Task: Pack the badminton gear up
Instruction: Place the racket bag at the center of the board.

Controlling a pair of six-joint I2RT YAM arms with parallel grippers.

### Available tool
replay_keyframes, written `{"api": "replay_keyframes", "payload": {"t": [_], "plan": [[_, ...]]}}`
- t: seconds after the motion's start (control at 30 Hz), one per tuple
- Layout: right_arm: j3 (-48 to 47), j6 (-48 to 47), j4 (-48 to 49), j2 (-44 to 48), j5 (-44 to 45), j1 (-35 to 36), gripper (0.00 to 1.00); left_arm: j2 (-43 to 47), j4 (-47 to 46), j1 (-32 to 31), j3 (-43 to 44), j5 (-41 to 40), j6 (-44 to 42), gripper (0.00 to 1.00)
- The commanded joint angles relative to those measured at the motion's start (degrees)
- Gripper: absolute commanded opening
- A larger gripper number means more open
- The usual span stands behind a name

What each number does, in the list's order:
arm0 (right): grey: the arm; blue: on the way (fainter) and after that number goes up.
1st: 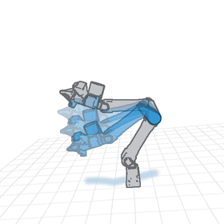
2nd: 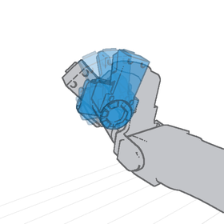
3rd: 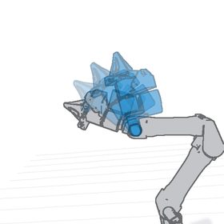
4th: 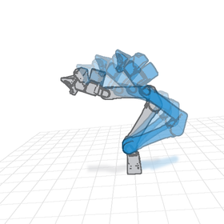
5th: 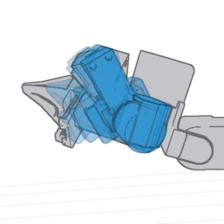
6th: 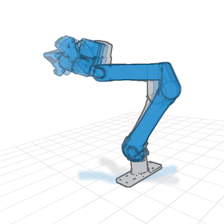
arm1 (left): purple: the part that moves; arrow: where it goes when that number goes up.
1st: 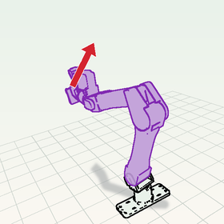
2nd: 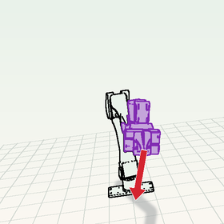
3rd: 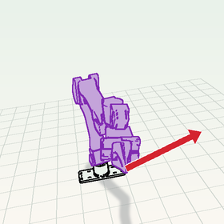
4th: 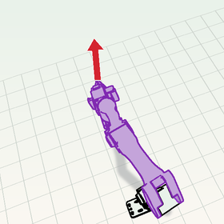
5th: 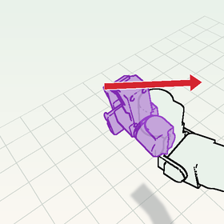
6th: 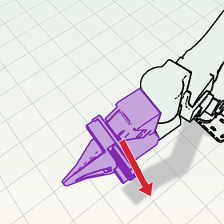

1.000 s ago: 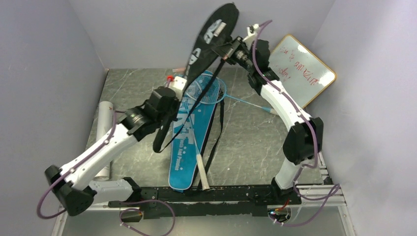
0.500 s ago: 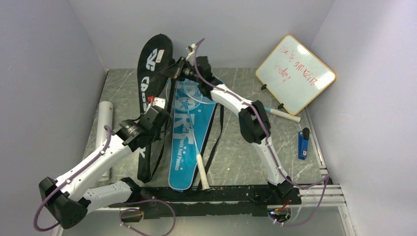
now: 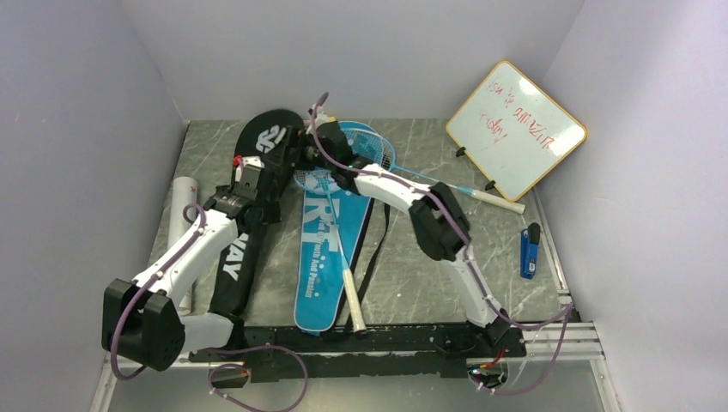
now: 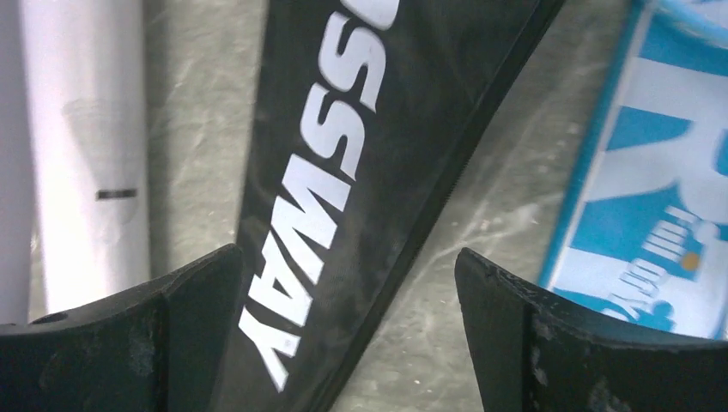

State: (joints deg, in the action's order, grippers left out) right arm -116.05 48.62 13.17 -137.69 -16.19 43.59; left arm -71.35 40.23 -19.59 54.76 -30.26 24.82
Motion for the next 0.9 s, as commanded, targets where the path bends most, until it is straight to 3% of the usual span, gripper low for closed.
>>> {"api": "replay_keyframes", "payload": {"t": [0.0,0.2,0.33,0.47,0.67,0.87], "plan": [[16.5,-12.9,0.5,19.8,5.1,-3.1,0.88,2.7,-7.4,-0.1,1.1,12.3,-7.8,0.97],[33.0,-22.8,-7.1,32.7,4.7,-5.5,0.82,7.9,-10.7,-0.1,-0.8,21.7,-10.4,0.9],[39.3,-23.2,-14.0,37.4,6.8,-5.1,0.67,9.0,-12.5,-0.1,-2.0,29.3,-10.2,0.86],[46.8,-22.7,-13.9,40.7,5.0,-3.0,0.52,8.5,-14.3,-0.1,-4.7,32.6,-7.5,0.84],[51.0,-23.1,-15.3,38.4,7.7,2.2,0.47,6.6,-19.5,-0.1,-11.1,38.6,-1.7,0.78],[49.7,-23.9,-16.8,33.4,14.6,5.3,0.43,4.4,-20.9,-0.3,-13.2,38.3,0.7,0.78]]}}
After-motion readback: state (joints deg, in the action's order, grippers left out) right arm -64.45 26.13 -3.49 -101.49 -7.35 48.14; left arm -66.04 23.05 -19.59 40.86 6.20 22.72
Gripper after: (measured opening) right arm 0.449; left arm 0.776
